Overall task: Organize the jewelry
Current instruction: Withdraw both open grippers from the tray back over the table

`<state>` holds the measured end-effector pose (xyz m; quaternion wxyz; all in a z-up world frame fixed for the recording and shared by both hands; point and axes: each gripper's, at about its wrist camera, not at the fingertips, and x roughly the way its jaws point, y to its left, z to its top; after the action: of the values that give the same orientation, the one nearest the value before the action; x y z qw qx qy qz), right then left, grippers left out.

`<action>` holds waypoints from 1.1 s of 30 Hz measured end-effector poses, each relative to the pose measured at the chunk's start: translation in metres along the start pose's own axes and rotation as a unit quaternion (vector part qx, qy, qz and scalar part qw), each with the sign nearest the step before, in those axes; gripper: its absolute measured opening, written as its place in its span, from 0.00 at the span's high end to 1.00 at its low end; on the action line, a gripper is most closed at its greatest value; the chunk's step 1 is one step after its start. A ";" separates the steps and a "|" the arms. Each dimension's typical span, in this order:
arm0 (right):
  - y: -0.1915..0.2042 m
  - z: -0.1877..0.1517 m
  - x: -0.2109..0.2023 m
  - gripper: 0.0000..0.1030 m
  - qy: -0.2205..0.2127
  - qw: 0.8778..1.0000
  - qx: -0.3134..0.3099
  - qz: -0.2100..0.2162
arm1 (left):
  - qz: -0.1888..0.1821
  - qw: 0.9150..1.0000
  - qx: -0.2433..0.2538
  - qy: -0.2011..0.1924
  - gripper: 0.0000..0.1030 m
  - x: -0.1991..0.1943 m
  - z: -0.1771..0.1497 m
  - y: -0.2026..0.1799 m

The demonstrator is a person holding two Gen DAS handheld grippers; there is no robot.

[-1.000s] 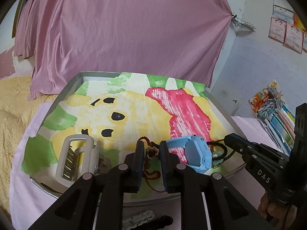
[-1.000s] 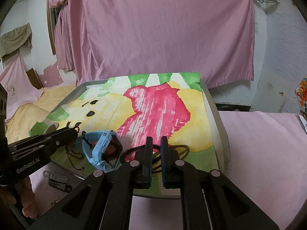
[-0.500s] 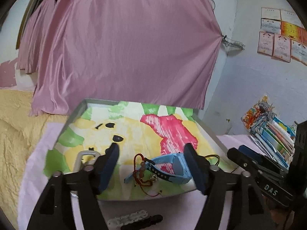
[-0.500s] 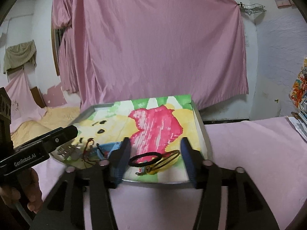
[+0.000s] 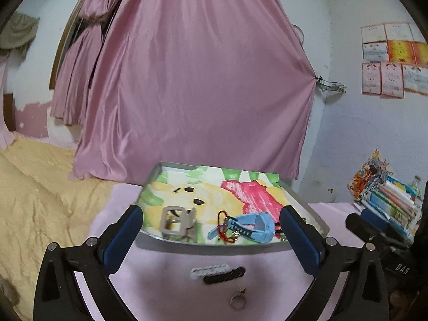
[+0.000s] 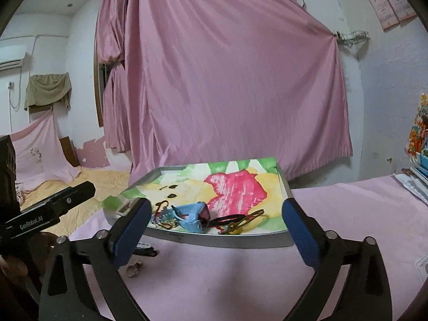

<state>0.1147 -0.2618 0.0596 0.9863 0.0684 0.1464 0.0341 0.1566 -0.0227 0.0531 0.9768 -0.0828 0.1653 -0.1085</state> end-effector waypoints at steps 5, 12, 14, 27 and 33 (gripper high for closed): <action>0.006 -0.007 -0.017 0.04 -0.017 1.000 -0.004 0.006 | 0.009 0.999 0.030 -0.008 0.00 -0.020 -0.008 -0.001; 0.021 -0.020 -0.030 0.04 -0.015 0.999 -0.029 -0.005 | 0.012 0.999 0.048 0.001 0.00 -0.037 -0.024 0.012; 0.025 -0.024 -0.034 0.04 -0.012 0.999 -0.032 -0.005 | 0.017 0.998 0.053 0.008 0.00 -0.038 -0.027 0.015; 0.044 -0.035 -0.018 0.04 0.061 0.996 -0.063 -0.008 | 0.030 0.995 0.074 0.055 0.00 -0.031 -0.033 0.038; 0.048 -0.037 0.002 0.04 0.116 0.991 -0.067 0.008 | 0.040 0.992 0.074 0.098 0.00 -0.015 -0.032 0.044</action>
<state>0.1032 -0.2092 0.0309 0.9648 -0.0011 0.2563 0.0594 0.1397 0.0197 0.0190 0.9630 0.0076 0.2546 -0.0884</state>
